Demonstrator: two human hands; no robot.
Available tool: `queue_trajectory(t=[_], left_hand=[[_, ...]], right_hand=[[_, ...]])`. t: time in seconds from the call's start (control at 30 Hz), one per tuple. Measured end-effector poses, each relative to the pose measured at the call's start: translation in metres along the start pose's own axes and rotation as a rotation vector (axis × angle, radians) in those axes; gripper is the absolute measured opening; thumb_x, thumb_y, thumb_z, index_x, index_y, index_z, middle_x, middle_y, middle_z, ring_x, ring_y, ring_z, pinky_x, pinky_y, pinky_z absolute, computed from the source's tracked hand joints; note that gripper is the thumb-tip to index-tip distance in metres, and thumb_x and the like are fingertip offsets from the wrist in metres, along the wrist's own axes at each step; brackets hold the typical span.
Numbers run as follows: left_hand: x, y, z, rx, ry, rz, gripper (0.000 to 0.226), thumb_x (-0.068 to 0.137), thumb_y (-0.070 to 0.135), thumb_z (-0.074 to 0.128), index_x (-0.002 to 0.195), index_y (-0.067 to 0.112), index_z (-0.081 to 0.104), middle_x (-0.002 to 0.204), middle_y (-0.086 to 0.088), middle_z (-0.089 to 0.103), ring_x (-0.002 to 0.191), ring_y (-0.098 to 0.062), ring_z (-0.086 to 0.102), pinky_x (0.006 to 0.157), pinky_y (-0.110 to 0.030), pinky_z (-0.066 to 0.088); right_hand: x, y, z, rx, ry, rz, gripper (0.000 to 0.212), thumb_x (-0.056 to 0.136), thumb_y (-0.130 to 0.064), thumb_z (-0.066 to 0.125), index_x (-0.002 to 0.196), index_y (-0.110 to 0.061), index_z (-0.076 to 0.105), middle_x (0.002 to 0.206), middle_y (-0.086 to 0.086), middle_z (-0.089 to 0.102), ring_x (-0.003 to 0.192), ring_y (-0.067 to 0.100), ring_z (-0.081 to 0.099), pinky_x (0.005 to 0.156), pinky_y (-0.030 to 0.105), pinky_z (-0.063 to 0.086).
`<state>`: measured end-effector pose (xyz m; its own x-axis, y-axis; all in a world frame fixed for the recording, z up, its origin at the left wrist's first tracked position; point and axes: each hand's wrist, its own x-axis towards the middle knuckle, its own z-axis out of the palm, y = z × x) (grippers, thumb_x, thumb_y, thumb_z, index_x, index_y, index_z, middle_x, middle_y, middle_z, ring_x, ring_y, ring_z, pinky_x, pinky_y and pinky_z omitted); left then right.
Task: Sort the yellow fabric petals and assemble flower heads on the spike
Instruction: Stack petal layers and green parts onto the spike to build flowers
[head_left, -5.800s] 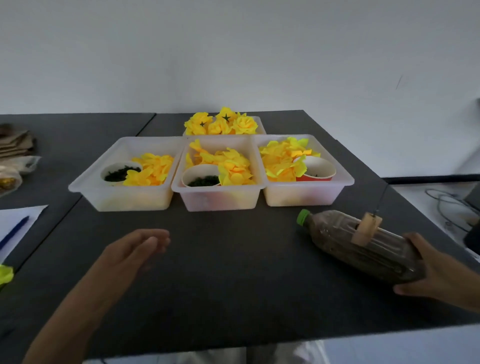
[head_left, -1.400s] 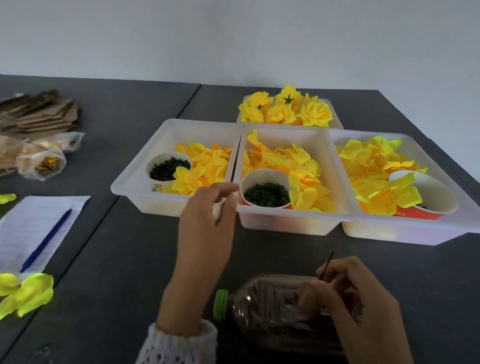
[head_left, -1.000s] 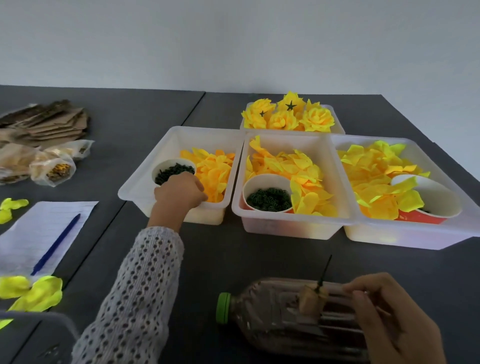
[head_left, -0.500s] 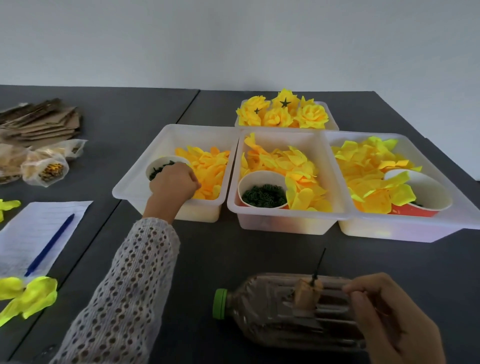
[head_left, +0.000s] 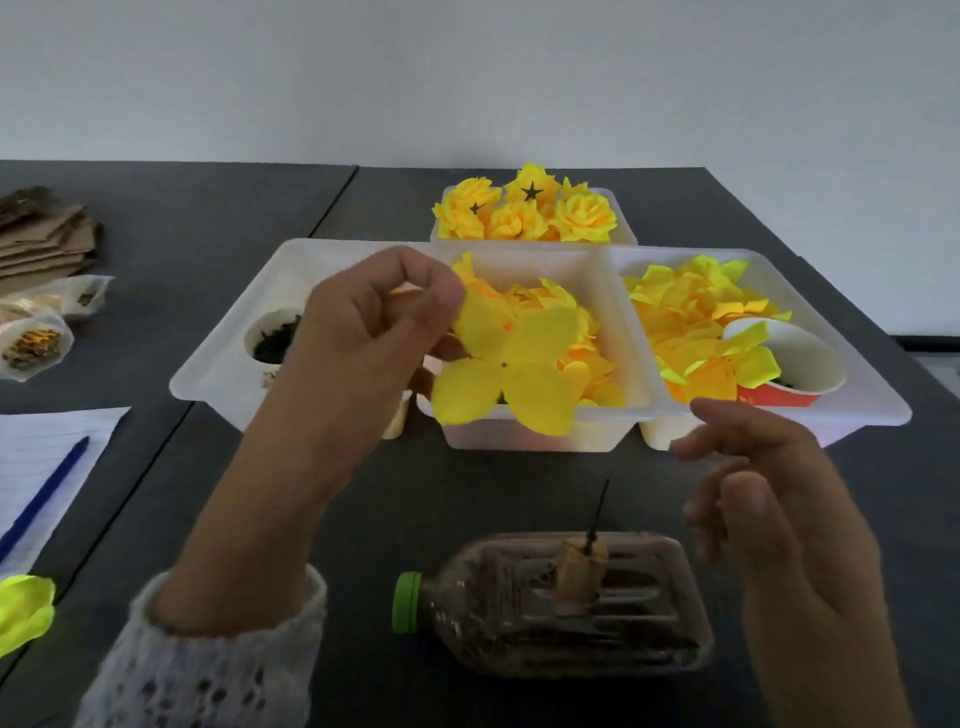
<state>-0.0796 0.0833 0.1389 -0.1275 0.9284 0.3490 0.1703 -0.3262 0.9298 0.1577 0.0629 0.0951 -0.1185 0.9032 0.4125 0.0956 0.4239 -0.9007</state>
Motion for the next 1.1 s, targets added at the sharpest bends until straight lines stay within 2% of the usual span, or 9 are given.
queue_trajectory(t=[0.07, 0.13, 0.27, 0.4, 0.5, 0.6, 0.73, 0.97, 1.1], left_hand=[[-0.019, 0.014, 0.03, -0.113, -0.175, -0.041, 0.014, 0.088, 0.033, 0.057, 0.084, 0.021, 0.063, 0.075, 0.003, 0.073, 0.064, -0.009, 0.068, 0.053, -0.024, 0.054], [-0.028, 0.018, 0.049, -0.275, -0.266, -0.127, 0.015, 0.086, 0.033, 0.058, 0.083, 0.019, 0.064, 0.074, 0.0, 0.073, 0.063, -0.011, 0.067, 0.055, -0.023, 0.054], [-0.035, 0.009, 0.064, -0.353, -0.214, -0.236, 0.019, 0.084, 0.029, 0.056, 0.084, 0.011, 0.061, 0.071, -0.002, 0.069, 0.059, -0.013, 0.064, 0.052, -0.024, 0.053], [-0.047, -0.002, 0.069, -0.252, -0.137, -0.321, 0.032, 0.084, 0.049, 0.062, 0.101, 0.023, 0.059, 0.074, 0.003, 0.07, 0.062, -0.01, 0.066, 0.052, -0.023, 0.052], [-0.059, -0.011, 0.071, -0.17, -0.192, -0.303, 0.051, 0.079, 0.039, 0.067, 0.122, 0.035, 0.04, 0.092, 0.007, 0.074, 0.08, -0.011, 0.072, 0.065, -0.027, 0.059], [-0.065, -0.013, 0.073, -0.214, -0.153, -0.279, 0.054, 0.082, 0.029, 0.071, 0.122, 0.039, 0.037, 0.101, 0.0, 0.074, 0.087, -0.021, 0.073, 0.072, -0.039, 0.061], [-0.063, -0.013, 0.076, -0.261, -0.071, -0.287, 0.051, 0.078, 0.029, 0.065, 0.122, 0.033, 0.039, 0.094, 0.0, 0.076, 0.073, -0.012, 0.071, 0.052, -0.016, 0.05], [-0.062, -0.022, 0.078, -0.261, -0.063, -0.307, 0.054, 0.073, 0.03, 0.066, 0.122, 0.031, 0.041, 0.094, -0.003, 0.075, 0.069, -0.008, 0.07, 0.052, -0.015, 0.049], [-0.063, -0.028, 0.079, -0.311, -0.082, -0.326, 0.054, 0.075, 0.029, 0.065, 0.123, 0.031, 0.04, 0.098, -0.006, 0.075, 0.084, -0.02, 0.073, 0.063, -0.023, 0.056]], right_hand=[[0.009, -0.011, 0.0, 0.058, -0.099, 0.036, 0.059, 0.08, -0.071, 0.049, 0.11, -0.021, 0.061, 0.086, -0.003, 0.063, 0.064, 0.006, 0.051, 0.053, 0.015, 0.041], [0.018, -0.017, -0.003, 0.062, -0.201, 0.111, 0.046, 0.078, -0.062, 0.054, 0.095, -0.02, 0.064, 0.069, -0.009, 0.059, 0.057, 0.001, 0.049, 0.051, 0.012, 0.039], [0.023, -0.018, -0.012, 0.156, -0.266, 0.325, 0.044, 0.074, -0.048, 0.064, 0.068, -0.005, 0.057, 0.054, -0.003, 0.046, 0.047, 0.007, 0.04, 0.044, 0.015, 0.035], [0.02, -0.012, -0.009, 0.193, -0.274, 0.348, 0.028, 0.077, -0.044, 0.068, 0.077, -0.016, 0.07, 0.063, -0.002, 0.064, 0.055, 0.008, 0.056, 0.052, 0.018, 0.048], [0.017, -0.006, -0.003, 0.197, -0.276, 0.354, 0.021, 0.079, -0.039, 0.06, 0.08, -0.023, 0.073, 0.068, 0.0, 0.067, 0.061, 0.007, 0.058, 0.054, 0.019, 0.049], [0.016, -0.003, 0.001, 0.236, -0.268, 0.37, 0.016, 0.081, -0.04, 0.068, 0.09, -0.028, 0.075, 0.081, -0.002, 0.073, 0.072, 0.011, 0.067, 0.062, 0.022, 0.055], [0.018, 0.0, 0.004, 0.336, -0.231, 0.436, 0.028, 0.073, -0.041, 0.062, 0.089, -0.022, 0.075, 0.083, 0.005, 0.074, 0.072, 0.015, 0.067, 0.062, 0.026, 0.056], [0.016, 0.01, 0.007, 0.268, -0.181, 0.479, 0.03, 0.072, -0.041, 0.063, 0.088, -0.019, 0.075, 0.081, 0.005, 0.073, 0.068, 0.012, 0.062, 0.057, 0.025, 0.052], [0.012, 0.015, 0.009, 0.295, -0.161, 0.511, 0.035, 0.071, -0.044, 0.063, 0.093, -0.02, 0.075, 0.093, 0.012, 0.073, 0.08, 0.024, 0.065, 0.072, 0.043, 0.056]])
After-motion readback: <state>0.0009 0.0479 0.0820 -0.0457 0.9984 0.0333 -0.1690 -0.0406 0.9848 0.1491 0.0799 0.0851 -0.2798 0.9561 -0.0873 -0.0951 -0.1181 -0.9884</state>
